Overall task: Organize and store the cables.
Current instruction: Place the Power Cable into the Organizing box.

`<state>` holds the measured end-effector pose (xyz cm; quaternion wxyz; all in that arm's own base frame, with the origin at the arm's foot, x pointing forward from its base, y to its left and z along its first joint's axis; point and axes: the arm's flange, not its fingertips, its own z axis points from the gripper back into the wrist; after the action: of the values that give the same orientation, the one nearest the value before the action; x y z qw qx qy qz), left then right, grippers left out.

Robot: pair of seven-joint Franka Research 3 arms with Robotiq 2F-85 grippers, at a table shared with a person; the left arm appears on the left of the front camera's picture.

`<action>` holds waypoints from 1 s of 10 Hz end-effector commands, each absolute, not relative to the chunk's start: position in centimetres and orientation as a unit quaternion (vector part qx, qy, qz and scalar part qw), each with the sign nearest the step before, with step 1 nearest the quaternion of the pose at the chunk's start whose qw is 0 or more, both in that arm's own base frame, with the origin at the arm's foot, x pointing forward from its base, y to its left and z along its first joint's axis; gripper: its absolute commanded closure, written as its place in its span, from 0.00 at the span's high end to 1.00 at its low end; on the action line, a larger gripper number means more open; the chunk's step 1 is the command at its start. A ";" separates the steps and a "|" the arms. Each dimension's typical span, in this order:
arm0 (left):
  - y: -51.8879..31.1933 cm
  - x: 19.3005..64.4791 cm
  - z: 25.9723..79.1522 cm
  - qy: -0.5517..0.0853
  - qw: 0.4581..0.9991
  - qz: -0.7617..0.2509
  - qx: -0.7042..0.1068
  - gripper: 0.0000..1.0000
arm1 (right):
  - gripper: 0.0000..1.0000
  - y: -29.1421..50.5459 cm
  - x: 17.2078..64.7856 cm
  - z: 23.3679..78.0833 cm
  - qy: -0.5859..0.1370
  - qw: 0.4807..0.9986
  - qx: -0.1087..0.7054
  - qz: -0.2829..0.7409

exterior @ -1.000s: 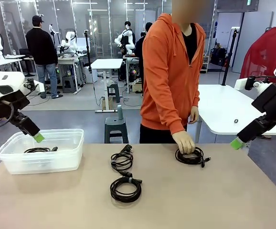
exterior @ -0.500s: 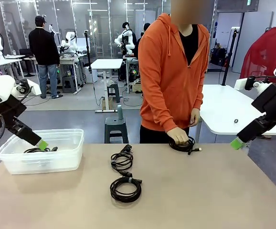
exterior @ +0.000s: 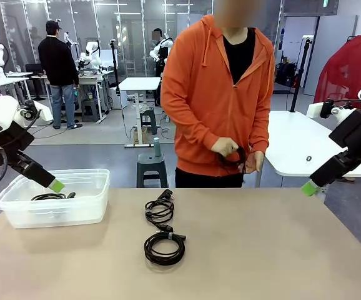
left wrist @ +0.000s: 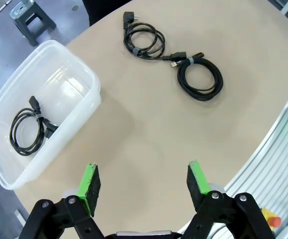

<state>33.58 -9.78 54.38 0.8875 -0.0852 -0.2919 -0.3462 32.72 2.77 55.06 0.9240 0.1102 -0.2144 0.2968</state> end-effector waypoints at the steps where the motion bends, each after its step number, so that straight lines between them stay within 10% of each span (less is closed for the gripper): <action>1: -9.8 33.4 54.4 -0.288 0.889 -0.345 -0.082 0.88 | 1.00 2.9 32.8 55.3 -0.210 0.925 0.107 0.298; 10: -20.4 42.5 58.0 -0.144 0.966 -0.147 -0.155 0.88 | 1.00 2.9 32.8 55.3 -0.210 0.925 0.107 0.298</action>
<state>40.99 -19.09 57.13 0.9577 -0.1475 -0.1692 -0.1800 32.72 2.78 55.08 0.9240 0.1100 -0.2145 0.2969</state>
